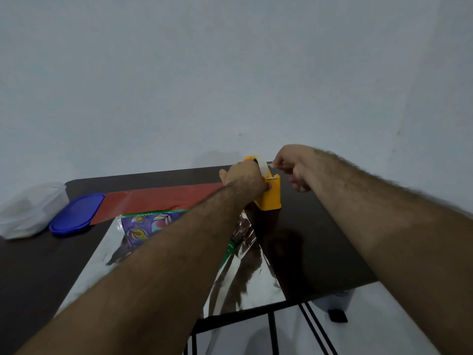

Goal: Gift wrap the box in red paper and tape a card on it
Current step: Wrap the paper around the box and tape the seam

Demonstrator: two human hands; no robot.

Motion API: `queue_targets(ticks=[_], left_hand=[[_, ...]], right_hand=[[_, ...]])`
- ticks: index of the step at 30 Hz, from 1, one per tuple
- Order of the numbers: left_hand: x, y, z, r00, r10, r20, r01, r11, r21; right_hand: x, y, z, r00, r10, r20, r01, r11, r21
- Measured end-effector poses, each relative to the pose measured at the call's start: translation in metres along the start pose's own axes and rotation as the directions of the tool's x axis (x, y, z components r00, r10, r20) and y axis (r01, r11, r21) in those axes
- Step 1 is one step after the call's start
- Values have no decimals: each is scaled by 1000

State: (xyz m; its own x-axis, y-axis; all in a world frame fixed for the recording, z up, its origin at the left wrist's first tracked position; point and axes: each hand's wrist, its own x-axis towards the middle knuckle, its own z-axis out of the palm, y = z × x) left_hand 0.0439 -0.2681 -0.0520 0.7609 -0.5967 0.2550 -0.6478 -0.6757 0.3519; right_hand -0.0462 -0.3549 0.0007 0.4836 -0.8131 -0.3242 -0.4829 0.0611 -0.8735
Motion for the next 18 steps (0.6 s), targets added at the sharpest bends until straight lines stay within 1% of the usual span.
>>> queue_targets(ticks=[3, 5, 8, 10, 12, 14, 16, 18], left_hand=[[1, 1, 0, 1000, -5, -1, 5, 1000, -13], [2, 1, 2, 1000, -4, -3, 4, 1000, -25], [3, 0, 3, 1000, -8, -12, 8, 1000, -27], [4, -2, 5, 1000, -3, -20, 2, 1000, -25], [4, -3, 6, 1000, 9, -27, -10, 1000, -25], [3, -3, 5, 999, 14, -32, -14, 1000, -16], [2, -2, 3, 1000, 11, -25, -11, 1000, -10], [0, -1, 1, 1000, 14, -26, -14, 1000, 9]], right_hand=[[-3, 22, -3, 999, -16, 28, 17, 999, -42], [-1, 36, 0, 999, -45, 29, 45, 999, 3], [7, 51, 9, 988, -136, -68, 143, 983, 115], [12, 62, 15, 968, -209, -139, 228, 965, 133], [18, 71, 21, 940, -265, -217, 283, 957, 59], [20, 70, 24, 910, -302, -284, 298, 953, -56], [21, 64, 25, 895, -324, -306, 258, 936, -238], [19, 64, 24, 898, -325, -297, 175, 882, -437]])
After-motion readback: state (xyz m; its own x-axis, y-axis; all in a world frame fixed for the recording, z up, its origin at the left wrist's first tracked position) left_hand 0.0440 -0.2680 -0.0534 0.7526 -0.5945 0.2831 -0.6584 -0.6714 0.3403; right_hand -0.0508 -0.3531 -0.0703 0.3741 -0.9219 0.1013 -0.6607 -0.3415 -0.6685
